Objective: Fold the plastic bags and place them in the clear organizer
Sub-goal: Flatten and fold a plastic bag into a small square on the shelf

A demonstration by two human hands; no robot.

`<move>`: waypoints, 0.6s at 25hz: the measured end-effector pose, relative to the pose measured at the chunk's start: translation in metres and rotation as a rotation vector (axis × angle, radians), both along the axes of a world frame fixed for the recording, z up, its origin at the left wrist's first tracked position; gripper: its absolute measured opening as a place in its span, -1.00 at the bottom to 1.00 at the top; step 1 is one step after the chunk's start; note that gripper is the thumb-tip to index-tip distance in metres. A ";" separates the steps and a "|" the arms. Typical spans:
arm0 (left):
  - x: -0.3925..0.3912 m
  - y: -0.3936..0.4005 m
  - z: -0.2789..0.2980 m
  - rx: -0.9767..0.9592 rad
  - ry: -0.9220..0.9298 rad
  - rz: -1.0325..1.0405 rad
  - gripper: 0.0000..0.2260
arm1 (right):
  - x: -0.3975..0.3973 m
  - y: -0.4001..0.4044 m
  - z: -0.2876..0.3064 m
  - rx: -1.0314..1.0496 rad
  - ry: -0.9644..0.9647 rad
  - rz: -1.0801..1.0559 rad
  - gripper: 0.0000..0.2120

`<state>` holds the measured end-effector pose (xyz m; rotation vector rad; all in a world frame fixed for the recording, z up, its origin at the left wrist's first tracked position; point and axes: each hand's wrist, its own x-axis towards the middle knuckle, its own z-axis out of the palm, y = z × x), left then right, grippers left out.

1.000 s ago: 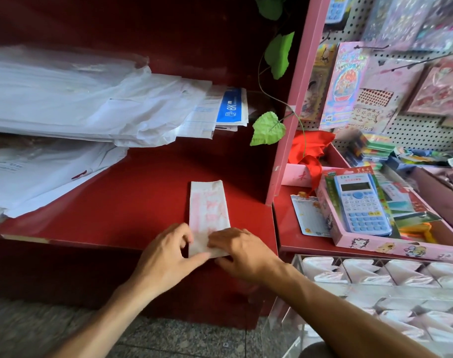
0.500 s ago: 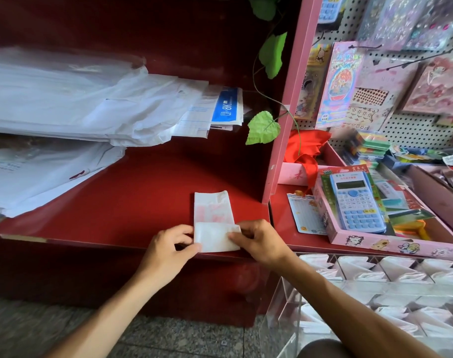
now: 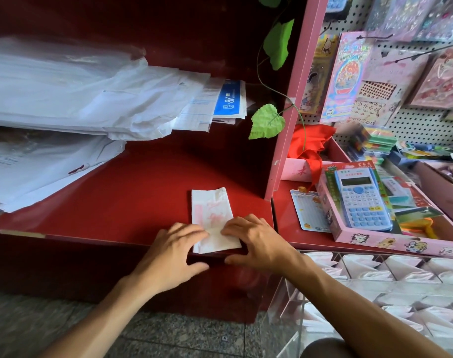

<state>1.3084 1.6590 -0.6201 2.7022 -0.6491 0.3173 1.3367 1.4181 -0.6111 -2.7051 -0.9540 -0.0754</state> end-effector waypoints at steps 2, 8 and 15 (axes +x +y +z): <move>0.001 0.002 0.005 -0.132 0.023 0.014 -0.74 | -0.002 0.002 0.001 0.169 -0.013 0.017 -0.63; 0.000 -0.005 0.020 -0.579 0.259 0.240 -0.83 | -0.002 0.010 0.004 0.610 0.225 -0.301 -0.74; 0.002 -0.002 -0.001 -0.143 0.033 0.096 -0.64 | -0.004 0.006 0.001 -0.043 -0.059 -0.024 -0.45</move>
